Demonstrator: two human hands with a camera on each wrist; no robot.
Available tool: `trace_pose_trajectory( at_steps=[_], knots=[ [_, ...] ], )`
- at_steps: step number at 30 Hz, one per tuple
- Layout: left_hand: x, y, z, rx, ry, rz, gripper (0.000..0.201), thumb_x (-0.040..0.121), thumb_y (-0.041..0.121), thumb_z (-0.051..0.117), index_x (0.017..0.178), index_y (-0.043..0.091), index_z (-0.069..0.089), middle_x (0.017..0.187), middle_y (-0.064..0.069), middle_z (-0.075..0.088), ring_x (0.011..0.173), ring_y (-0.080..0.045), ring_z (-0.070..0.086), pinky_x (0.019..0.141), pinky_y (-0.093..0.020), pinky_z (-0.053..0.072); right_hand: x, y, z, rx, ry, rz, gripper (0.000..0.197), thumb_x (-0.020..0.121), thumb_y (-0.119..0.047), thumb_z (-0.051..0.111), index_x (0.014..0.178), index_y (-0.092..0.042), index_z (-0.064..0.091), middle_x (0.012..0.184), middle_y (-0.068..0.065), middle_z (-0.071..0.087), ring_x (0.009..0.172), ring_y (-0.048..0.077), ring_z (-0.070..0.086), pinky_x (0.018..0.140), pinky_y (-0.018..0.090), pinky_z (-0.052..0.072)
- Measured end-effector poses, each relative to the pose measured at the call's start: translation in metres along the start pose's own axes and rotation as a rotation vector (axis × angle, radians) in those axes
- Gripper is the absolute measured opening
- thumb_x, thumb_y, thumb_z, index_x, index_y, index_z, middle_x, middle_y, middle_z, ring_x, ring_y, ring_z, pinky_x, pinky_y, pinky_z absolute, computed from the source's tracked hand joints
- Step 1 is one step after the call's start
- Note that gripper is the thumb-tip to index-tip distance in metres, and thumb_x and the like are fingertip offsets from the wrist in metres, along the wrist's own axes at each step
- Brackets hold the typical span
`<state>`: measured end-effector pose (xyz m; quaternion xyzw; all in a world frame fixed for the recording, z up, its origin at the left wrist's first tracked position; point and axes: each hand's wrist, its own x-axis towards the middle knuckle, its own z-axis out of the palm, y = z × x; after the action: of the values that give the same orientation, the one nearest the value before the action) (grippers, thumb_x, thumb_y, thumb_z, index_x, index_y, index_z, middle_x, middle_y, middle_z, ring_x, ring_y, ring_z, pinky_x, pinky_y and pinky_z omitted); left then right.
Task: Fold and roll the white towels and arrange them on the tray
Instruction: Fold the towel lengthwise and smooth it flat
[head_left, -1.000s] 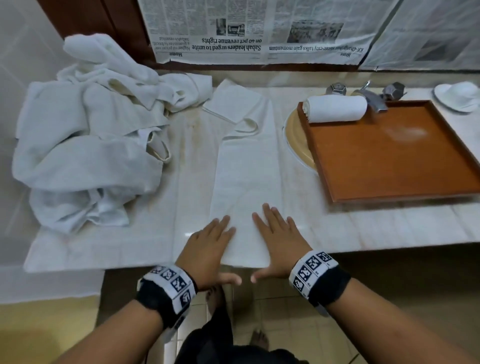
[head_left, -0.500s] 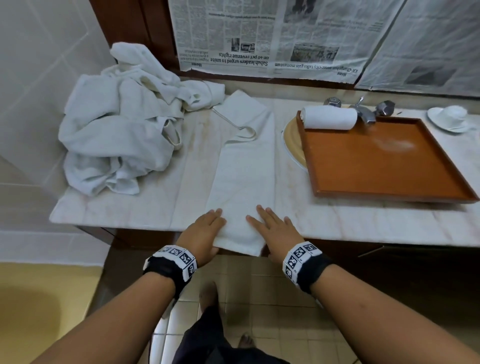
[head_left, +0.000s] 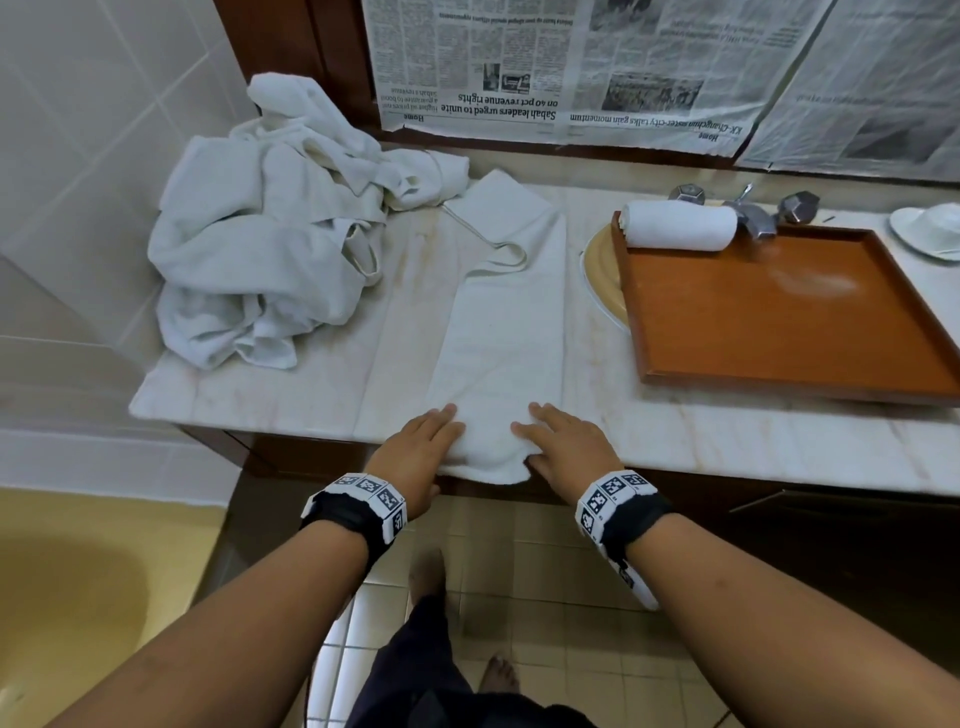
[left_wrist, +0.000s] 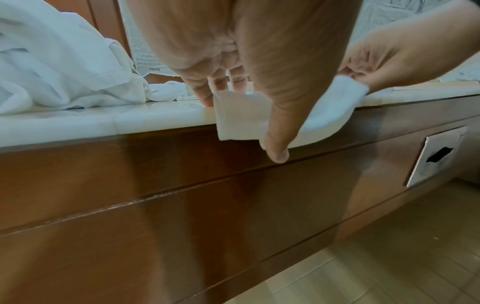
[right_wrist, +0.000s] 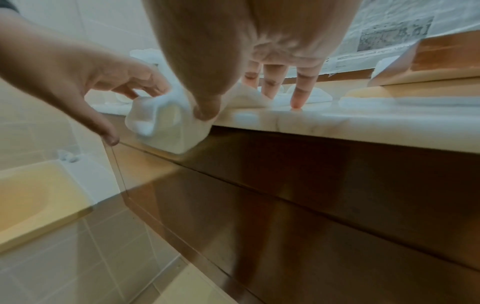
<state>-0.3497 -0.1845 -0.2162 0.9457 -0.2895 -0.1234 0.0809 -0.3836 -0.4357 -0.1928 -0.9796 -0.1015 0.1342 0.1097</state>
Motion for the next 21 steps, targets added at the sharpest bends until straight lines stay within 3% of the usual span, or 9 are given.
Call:
trace_pose_trajectory(
  at_steps=[3,5,9,13,16,18,21],
  knots=[
    [-0.001,0.003,0.000,0.039,-0.003,-0.007,0.097,0.074,0.030,0.083,0.151,0.023,0.025,0.164,0.000,0.010,0.148,-0.024,0.020,0.119,-0.038,0.027,0.000,0.002,-0.002,0.120,0.086,0.017,0.037,0.101,-0.033,0.053,0.137,-0.026,0.058,0.155,0.000,0.041,0.137,0.022,0.045,0.111,0.037,0.036],
    [-0.002,0.010,-0.002,0.063,0.001,-0.034,0.102,0.070,0.044,0.083,0.150,0.024,0.024,0.163,0.000,0.011,0.147,-0.024,0.021,0.117,-0.041,0.029,0.001,0.000,-0.006,0.184,0.097,0.057,0.032,0.102,-0.032,0.050,0.129,-0.022,0.063,0.146,-0.001,0.051,0.124,0.023,0.055,0.103,0.036,0.041],
    [0.000,0.031,-0.003,0.089,0.042,-0.116,0.104,0.066,0.069,0.073,0.147,0.025,0.025,0.160,-0.003,0.019,0.144,-0.027,0.025,0.113,-0.046,0.031,0.002,-0.004,-0.009,0.239,0.083,0.085,0.019,0.102,-0.031,0.045,0.100,-0.021,0.061,0.105,-0.001,0.061,0.093,0.024,0.060,0.083,0.040,0.048],
    [0.006,0.046,-0.007,0.063,0.082,-0.187,0.079,0.077,0.047,0.072,0.141,0.019,0.036,0.157,-0.006,0.028,0.141,-0.028,0.031,0.111,-0.046,0.035,0.000,-0.007,-0.010,0.279,0.081,0.114,0.029,0.103,-0.036,0.041,0.090,-0.017,0.059,0.092,0.001,0.059,0.081,0.022,0.057,0.078,0.042,0.049],
    [0.009,0.047,-0.012,0.024,0.070,-0.204,0.063,0.083,0.023,0.067,0.138,0.016,0.039,0.155,-0.006,0.032,0.138,-0.027,0.035,0.109,-0.043,0.037,-0.001,-0.008,-0.012,0.262,0.062,0.111,0.028,0.103,-0.037,0.041,0.098,-0.018,0.060,0.101,0.001,0.059,0.087,0.023,0.060,0.080,0.040,0.049],
    [0.008,0.038,-0.015,-0.017,0.059,-0.193,0.062,0.082,0.012,0.063,0.140,0.015,0.040,0.149,-0.005,0.040,0.131,-0.027,0.042,0.103,-0.040,0.042,-0.003,-0.009,-0.014,0.201,0.008,0.083,0.019,0.097,-0.034,0.050,0.109,-0.021,0.056,0.114,-0.002,0.055,0.091,0.024,0.060,0.081,0.036,0.048],
    [0.006,0.022,-0.019,-0.158,0.059,-0.188,0.053,0.082,0.005,0.056,0.132,0.018,0.047,0.132,-0.003,0.055,0.118,-0.026,0.051,0.096,-0.039,0.045,-0.007,-0.008,-0.011,0.050,-0.081,0.019,0.058,0.082,-0.030,0.066,0.136,-0.025,0.046,0.140,-0.004,0.043,0.111,0.024,0.057,0.096,0.035,0.045]
  ],
)
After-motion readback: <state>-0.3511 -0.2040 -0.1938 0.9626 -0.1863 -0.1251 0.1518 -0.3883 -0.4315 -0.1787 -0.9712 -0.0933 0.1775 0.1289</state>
